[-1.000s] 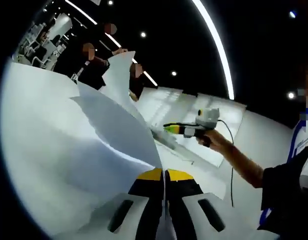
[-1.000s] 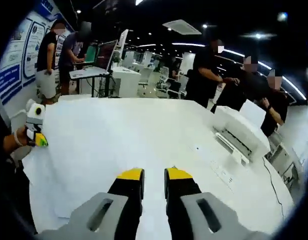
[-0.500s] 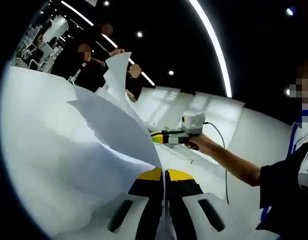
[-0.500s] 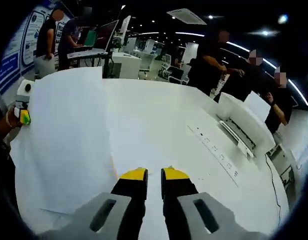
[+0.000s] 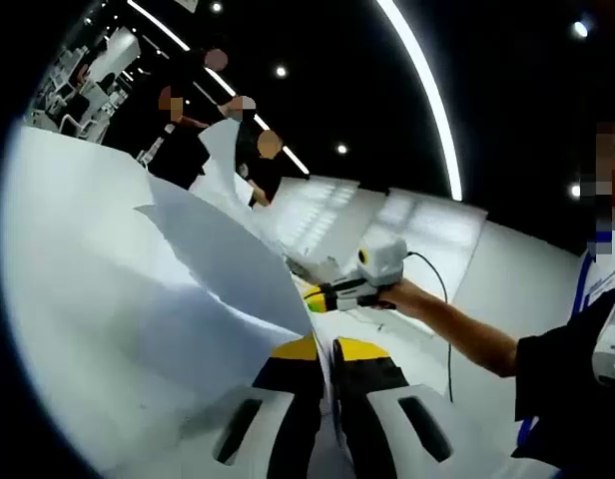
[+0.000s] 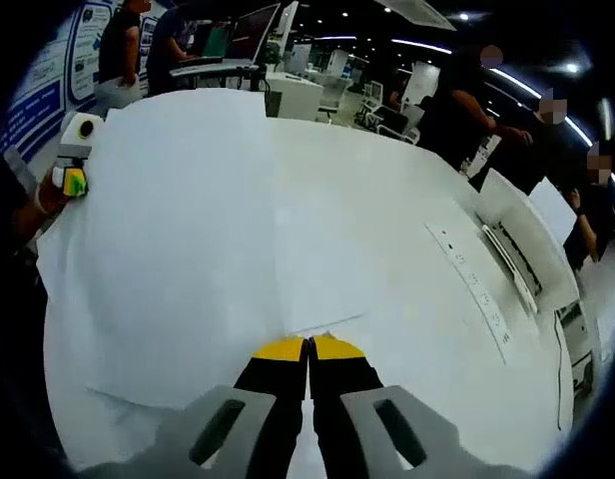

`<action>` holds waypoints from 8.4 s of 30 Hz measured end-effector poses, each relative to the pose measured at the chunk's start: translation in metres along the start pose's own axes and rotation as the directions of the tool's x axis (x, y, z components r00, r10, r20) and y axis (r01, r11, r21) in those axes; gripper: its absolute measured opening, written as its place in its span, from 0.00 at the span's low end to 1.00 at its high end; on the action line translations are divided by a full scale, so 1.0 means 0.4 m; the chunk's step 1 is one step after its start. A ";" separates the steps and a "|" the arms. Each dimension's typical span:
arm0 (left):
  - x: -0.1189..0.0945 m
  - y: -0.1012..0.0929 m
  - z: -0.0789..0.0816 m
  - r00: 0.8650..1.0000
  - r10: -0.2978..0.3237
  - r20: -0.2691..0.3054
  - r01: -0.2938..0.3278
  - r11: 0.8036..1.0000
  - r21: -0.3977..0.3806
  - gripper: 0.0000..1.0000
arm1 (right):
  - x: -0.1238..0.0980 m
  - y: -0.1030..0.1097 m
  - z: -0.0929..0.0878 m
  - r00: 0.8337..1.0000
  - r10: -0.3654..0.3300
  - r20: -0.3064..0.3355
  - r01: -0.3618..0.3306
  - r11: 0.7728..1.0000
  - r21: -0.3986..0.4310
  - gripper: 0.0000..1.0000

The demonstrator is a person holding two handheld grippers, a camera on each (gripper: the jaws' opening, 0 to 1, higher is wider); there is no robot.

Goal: Organize the stack of printing papers by aligning and flattening the scattered papers on the table

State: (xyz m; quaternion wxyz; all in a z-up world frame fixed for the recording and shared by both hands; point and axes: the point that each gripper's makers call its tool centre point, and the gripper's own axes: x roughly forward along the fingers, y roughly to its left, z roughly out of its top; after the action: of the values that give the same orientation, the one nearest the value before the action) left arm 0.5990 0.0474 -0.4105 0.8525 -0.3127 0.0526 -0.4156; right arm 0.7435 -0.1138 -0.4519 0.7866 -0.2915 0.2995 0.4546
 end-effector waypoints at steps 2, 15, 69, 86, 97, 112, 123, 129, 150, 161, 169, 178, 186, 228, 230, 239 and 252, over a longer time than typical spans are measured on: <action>0.000 0.001 0.001 1.000 0.002 0.001 -0.002 1.000 -0.001 0.09 | -0.002 0.003 -0.003 1.000 0.011 0.001 -0.011 1.000 0.016 0.00; 0.002 -0.002 -0.005 1.000 0.007 -0.008 -0.007 1.000 -0.006 0.14 | 0.001 -0.058 -0.002 0.998 -0.055 0.016 0.054 0.998 0.041 0.00; -0.015 0.008 0.002 1.000 0.006 0.001 -0.006 0.999 -0.036 0.06 | 0.177 -0.153 0.050 0.990 -0.142 0.012 0.134 0.954 0.267 0.23; -0.011 0.007 -0.006 1.000 -0.005 -0.017 0.004 0.999 -0.037 0.06 | 0.207 -0.163 0.037 0.989 -0.136 0.057 0.102 0.910 0.401 0.22; -0.011 0.006 -0.012 1.000 -0.005 -0.028 0.004 0.999 -0.035 0.06 | 0.213 -0.177 0.040 0.986 -0.148 0.082 0.103 0.907 0.408 0.35; -0.009 0.005 -0.015 0.999 -0.003 -0.033 0.002 0.999 -0.032 0.06 | 0.231 -0.153 0.047 0.981 -0.131 0.145 0.062 0.914 0.401 0.04; -0.011 0.005 -0.015 0.999 -0.003 -0.033 0.001 0.999 -0.036 0.06 | 0.193 -0.165 0.082 0.961 -0.193 0.199 0.106 0.918 0.382 0.00; -0.011 0.006 -0.016 0.999 0.001 -0.034 -0.003 0.999 -0.043 0.06 | 0.010 -0.218 0.182 0.906 -0.306 0.291 0.255 0.946 0.201 0.00; -0.010 0.008 -0.018 0.999 0.014 -0.035 -0.015 0.999 -0.037 0.06 | -0.548 -0.161 0.391 0.744 -0.397 0.537 0.427 0.901 0.075 0.00; -0.009 0.009 -0.016 0.999 0.017 -0.035 -0.018 0.999 -0.036 0.06 | -0.724 0.012 0.401 0.742 -0.346 0.574 0.412 0.911 0.017 0.00; -0.008 0.007 -0.017 0.999 0.015 -0.034 -0.016 0.999 -0.037 0.06 | -0.794 0.125 0.399 0.748 -0.299 0.593 0.375 0.927 -0.004 0.00; -0.008 0.006 -0.019 0.999 0.011 -0.036 -0.013 0.999 -0.038 0.06 | -0.830 0.169 0.428 0.762 -0.233 0.604 0.300 0.954 -0.010 0.00; -0.007 0.005 -0.021 0.999 0.011 -0.039 -0.012 0.999 -0.042 0.06 | -0.724 0.039 0.407 0.817 -0.183 0.546 0.151 0.983 0.104 0.00; -0.003 0.002 -0.026 0.998 -0.004 -0.059 0.001 0.999 -0.047 0.14 | -0.362 0.307 0.381 0.834 0.308 0.457 -0.334 0.942 -0.024 0.00; -0.002 0.001 -0.025 0.998 -0.005 -0.058 0.002 0.999 -0.051 0.14 | -0.363 0.334 0.388 0.829 0.336 0.447 -0.357 0.933 -0.039 0.00; -0.002 -0.004 -0.023 0.999 -0.010 -0.050 0.008 0.999 -0.042 0.16 | -0.345 0.405 0.409 0.803 0.412 0.431 -0.434 0.899 -0.051 0.00; -0.005 0.000 -0.019 0.999 -0.021 -0.050 0.018 0.999 -0.051 0.07 | -0.276 0.358 0.387 0.845 0.352 0.403 -0.358 0.932 -0.063 0.00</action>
State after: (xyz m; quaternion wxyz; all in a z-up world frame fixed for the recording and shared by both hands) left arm 0.5950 0.0449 -0.4169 0.8386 -0.3241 0.0815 -0.4303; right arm 0.6031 -0.0006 -0.2964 0.7361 -0.1239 0.1809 0.6403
